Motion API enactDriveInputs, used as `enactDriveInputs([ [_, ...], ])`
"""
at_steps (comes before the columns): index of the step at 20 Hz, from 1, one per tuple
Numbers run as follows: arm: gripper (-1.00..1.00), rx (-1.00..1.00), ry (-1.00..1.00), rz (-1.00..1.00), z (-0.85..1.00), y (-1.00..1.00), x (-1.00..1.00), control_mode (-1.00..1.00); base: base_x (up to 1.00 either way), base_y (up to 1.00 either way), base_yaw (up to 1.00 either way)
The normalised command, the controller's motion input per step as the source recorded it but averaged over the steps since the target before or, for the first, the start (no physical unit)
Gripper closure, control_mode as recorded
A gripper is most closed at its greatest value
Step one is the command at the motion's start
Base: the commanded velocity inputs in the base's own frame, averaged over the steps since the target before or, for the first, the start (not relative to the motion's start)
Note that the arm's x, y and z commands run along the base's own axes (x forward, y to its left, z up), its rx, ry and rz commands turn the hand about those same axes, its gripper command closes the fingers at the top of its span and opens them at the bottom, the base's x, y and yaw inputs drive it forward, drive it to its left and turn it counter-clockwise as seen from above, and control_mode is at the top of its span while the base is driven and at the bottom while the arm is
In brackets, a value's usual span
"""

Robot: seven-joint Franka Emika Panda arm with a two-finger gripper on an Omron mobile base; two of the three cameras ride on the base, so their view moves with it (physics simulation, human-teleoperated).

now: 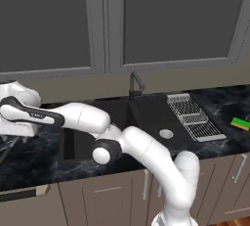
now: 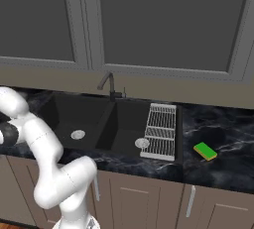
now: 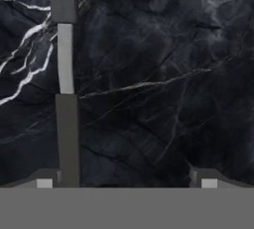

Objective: Pick the pan and sponge and place them into the sink. Then turn on the water.

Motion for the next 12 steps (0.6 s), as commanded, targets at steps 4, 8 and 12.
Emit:
enactDriveInputs([
  [4,-1.0,-0.04,0.05,0.0,-0.14,0.28,0.18,-1.0,0.0,0.0,0.0],
  [8,-1.0,-0.05,0.05,0.0,-0.12,0.27,0.16,-1.0,0.0,0.0,0.0],
  [12,-1.0,-0.08,0.06,0.0,-0.04,0.3,0.16,-1.0,0.0,0.0,0.0],
])
